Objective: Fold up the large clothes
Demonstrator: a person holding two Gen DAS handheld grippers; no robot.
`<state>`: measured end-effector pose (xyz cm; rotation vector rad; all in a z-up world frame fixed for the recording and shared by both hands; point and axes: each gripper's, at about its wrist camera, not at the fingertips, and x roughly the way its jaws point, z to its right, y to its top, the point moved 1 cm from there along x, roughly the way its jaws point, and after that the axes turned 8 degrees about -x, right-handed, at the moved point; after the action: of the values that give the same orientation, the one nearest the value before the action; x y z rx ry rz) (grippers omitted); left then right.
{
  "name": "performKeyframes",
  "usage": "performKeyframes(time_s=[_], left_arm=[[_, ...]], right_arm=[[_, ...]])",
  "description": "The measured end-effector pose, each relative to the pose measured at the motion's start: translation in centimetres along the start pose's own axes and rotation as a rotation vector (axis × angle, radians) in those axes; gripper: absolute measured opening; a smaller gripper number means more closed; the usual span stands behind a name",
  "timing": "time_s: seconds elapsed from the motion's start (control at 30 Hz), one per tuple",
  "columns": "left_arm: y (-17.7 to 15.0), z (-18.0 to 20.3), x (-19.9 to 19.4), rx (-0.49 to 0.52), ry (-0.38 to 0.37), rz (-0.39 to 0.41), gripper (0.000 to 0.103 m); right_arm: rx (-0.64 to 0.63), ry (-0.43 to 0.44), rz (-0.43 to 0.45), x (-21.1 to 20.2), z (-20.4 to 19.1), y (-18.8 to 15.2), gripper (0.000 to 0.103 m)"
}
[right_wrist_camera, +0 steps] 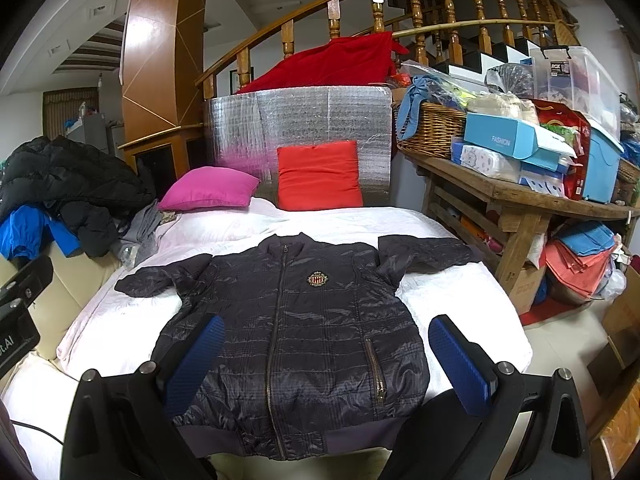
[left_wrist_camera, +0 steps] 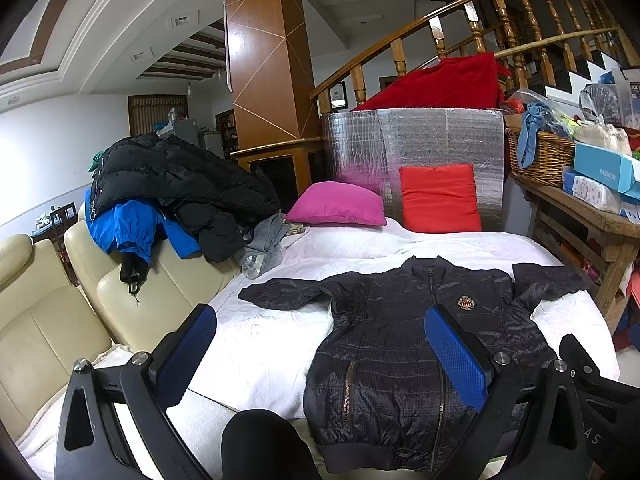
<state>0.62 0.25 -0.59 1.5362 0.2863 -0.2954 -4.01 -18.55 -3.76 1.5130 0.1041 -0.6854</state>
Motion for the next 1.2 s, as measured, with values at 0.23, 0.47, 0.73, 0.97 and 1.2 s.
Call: performKeyframes(time_s=[0.23, 0.47, 0.73, 0.97, 1.2], left_arm=[[0.0, 0.1, 0.0, 0.001, -0.002, 0.000, 0.103], [-0.3, 0.3, 0.2, 0.004, -0.001, -0.005, 0.103], [-0.7, 0.3, 1.7, 0.005, 0.002, -0.039, 0.103], [-1.5, 1.2, 5.2, 0.007, -0.014, -0.111, 0.103], [-7.2, 4.9, 11.1, -0.005, -0.347, -0.454, 0.103]], right_arm=[[0.001, 0.001, -0.001, 0.0, -0.1, 0.0, 0.103], [0.000, 0.003, -0.007, 0.3, -0.2, -0.2, 0.103], [-0.006, -0.003, -0.031, 1.6, -0.1, -0.3, 0.103], [0.001, -0.010, -0.068, 4.7, 0.8, -0.2, 0.103], [0.086, -0.031, -0.096, 11.1, 6.7, -0.3, 0.103]])
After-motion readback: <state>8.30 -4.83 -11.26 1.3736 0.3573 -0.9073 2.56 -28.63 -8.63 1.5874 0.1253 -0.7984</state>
